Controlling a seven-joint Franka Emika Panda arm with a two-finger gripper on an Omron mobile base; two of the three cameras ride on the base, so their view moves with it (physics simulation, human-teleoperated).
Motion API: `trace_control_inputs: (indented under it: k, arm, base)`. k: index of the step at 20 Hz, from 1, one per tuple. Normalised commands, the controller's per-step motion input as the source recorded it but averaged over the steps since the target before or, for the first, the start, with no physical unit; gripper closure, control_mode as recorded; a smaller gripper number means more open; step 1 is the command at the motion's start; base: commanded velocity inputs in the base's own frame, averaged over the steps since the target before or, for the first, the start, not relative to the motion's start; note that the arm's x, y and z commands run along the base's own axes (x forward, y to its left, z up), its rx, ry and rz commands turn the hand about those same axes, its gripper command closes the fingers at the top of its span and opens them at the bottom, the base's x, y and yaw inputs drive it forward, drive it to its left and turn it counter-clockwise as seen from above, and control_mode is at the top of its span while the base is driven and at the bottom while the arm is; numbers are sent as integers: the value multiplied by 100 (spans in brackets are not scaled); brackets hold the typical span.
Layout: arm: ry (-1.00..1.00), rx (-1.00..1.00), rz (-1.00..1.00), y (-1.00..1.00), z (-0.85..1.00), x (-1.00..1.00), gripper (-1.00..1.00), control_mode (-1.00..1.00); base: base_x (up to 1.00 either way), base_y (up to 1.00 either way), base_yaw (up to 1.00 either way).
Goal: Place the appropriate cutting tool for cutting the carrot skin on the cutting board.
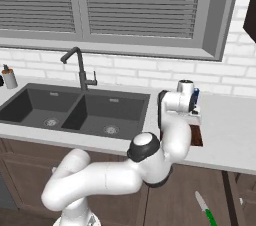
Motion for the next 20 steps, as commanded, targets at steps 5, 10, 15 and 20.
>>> trace_control_inputs:
  k: [5,10,15,20]
  arm:
    - [-5,0,5,8,-55,0,100,-100]
    - [-6,0,2,19,-40,0,-100,-100]
    - [-1,0,0,4,5,-3,-100,-100]
    - [1,0,0,0,33,-6,-100,-100]
  base:
    - [0,0,0]
    - [0,0,0]
    - [0,0,0]
    - [0,0,0]
